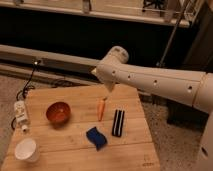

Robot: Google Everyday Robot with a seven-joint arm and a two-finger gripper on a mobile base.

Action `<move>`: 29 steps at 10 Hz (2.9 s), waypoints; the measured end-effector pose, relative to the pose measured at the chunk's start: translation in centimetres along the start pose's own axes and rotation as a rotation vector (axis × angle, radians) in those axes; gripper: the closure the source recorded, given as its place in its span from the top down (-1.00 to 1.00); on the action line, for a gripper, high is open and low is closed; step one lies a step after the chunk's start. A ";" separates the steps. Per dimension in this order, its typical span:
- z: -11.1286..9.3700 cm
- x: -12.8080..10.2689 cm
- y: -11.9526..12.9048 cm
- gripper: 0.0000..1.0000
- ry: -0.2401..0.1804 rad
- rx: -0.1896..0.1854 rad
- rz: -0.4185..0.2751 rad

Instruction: Place the pepper in the ceramic cup

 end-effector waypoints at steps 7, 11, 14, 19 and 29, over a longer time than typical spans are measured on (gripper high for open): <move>0.0 -1.2 -0.3 0.60 -0.016 -0.013 0.150; 4.9 0.5 -3.9 0.60 0.086 0.062 0.483; 7.7 2.9 -5.7 0.60 0.164 0.123 0.515; 8.6 4.1 -6.4 0.60 0.211 0.135 0.223; 8.6 4.1 -6.4 0.60 0.213 0.132 0.185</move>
